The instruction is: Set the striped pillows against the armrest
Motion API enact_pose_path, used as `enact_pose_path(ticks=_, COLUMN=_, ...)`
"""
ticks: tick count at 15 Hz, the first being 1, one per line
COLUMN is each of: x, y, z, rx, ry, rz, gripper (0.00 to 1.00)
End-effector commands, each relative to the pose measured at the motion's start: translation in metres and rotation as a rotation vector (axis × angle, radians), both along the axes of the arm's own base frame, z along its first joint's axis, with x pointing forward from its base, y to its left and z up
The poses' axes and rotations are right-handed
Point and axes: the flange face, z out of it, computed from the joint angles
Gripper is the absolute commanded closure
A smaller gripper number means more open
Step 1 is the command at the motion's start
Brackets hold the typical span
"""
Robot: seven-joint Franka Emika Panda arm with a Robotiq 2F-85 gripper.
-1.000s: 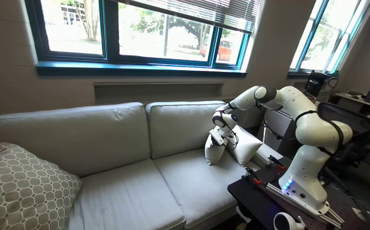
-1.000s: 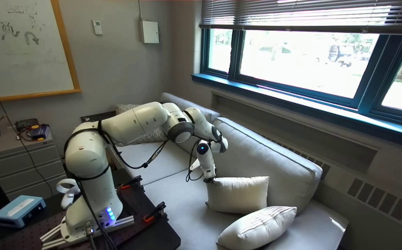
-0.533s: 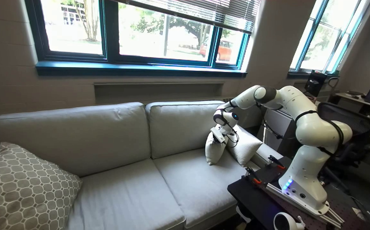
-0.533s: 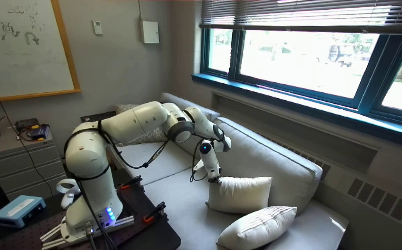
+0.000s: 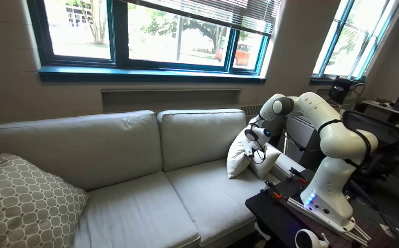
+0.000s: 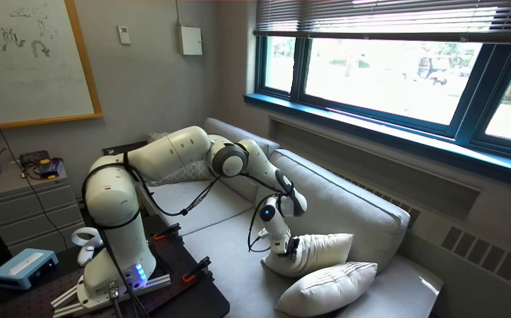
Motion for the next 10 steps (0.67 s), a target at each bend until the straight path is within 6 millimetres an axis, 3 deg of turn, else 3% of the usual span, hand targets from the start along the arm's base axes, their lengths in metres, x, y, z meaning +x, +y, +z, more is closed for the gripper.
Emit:
enact_pose_path(ticks=1, x=-0.066, y=-0.041, z=-0.032, rx=0.051, ry=-0.056, rz=-0.206, gripper=0.97)
enact_pose_path(ticks=3, x=-0.112, y=-0.063, z=-0.057, rx=0.116, ry=-0.057, rz=-0.317, gripper=0.97)
enact_pose_path(ticks=6, x=-0.177, y=-0.099, z=-0.078, rx=0.19, ry=-0.094, rz=-0.435, gripper=0.97)
enact_pose_path(ticks=8, x=-0.216, y=-0.123, z=-0.073, rx=0.228, ry=-0.136, rz=-0.511, gripper=0.97)
enact_pose_path(ticks=10, x=-0.242, y=-0.13, z=-0.054, rx=0.272, ry=-0.189, rz=-0.58, gripper=0.97)
